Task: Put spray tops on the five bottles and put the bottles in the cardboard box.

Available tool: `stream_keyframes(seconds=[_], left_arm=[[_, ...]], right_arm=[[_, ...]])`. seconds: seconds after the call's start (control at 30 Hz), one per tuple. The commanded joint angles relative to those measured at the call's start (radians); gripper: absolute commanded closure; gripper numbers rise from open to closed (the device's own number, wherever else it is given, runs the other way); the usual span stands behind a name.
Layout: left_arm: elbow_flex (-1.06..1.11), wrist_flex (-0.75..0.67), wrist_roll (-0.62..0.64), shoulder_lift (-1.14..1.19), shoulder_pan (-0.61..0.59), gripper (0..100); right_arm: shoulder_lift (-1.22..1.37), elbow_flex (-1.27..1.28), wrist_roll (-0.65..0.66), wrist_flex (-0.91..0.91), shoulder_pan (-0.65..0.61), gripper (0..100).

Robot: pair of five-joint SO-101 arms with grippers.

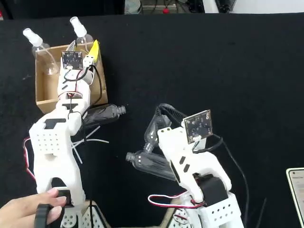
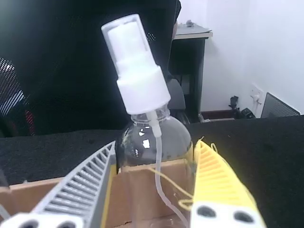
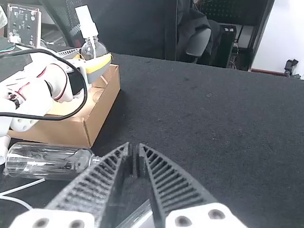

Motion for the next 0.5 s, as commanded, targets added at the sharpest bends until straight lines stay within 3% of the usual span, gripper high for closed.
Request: stream_keyframes(seconds=[0.0,0.47], left_arm=[[-0.047,-0.015,0.003,-0.014,0.004,82],[-0.048,-0.011,0.002,-0.014,0.004,81]], right_arm=[[0.001,-0.002,0.008,-0.031,-0.002,98.4],[0.001,-0.002,0.008,-0.031,-0.002,98.4]])
